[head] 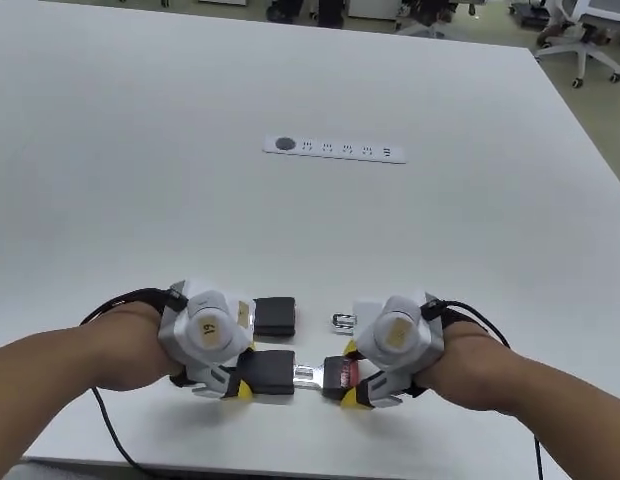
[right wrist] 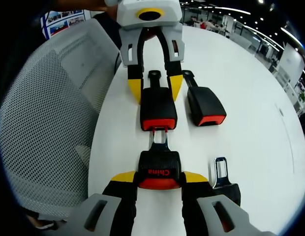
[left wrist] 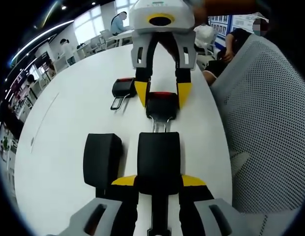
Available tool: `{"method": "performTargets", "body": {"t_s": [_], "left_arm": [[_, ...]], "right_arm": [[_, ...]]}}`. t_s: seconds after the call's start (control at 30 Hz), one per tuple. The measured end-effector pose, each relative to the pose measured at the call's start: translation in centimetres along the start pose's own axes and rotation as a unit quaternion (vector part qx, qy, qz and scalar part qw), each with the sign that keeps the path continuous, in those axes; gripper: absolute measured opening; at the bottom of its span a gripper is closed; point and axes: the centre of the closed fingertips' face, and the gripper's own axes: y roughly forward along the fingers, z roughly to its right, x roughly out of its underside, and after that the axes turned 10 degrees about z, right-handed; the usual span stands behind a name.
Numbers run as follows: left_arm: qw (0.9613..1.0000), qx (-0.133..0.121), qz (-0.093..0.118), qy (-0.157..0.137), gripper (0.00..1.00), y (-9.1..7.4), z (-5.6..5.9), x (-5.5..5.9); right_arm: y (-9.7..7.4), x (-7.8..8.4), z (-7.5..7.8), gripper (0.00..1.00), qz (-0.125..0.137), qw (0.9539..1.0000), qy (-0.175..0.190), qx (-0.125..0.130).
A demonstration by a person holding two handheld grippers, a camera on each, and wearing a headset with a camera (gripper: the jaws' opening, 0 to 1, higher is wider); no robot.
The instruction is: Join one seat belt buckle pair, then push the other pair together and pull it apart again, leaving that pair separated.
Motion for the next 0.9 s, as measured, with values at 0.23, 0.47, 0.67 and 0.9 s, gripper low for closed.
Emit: {"method": "performTargets", "body": {"t_s": [0.23,0.47,0.67,0.9], "left_arm": [[1.0,-0.001,0.002,-0.001,0.32,-0.04,-0.02,-0.1],[1.0,0.003,0.0,0.006,0.32,-0.02,0.03,-0.2],[0.9999,0.009,-0.004,0.007,0.32,0.03,0.05,-0.22],[1.0,0.004,0.005,-0.003,0.31,-0.02,-0.06,0.04]], "right_arm": [[0.34,-0.5,-0.14,0.31,0.0,0.9999,-0.009,-0.006],[0.59,-0.57,0.02,0.31,-0.003,0.9999,-0.012,-0.01],[0.59,-0.49,0.04,0.3,-0.004,0.9999,-0.013,-0.009],[0.76,-0.82,0.05,0.3,-0.011,0.9998,-0.013,-0.007]]}}
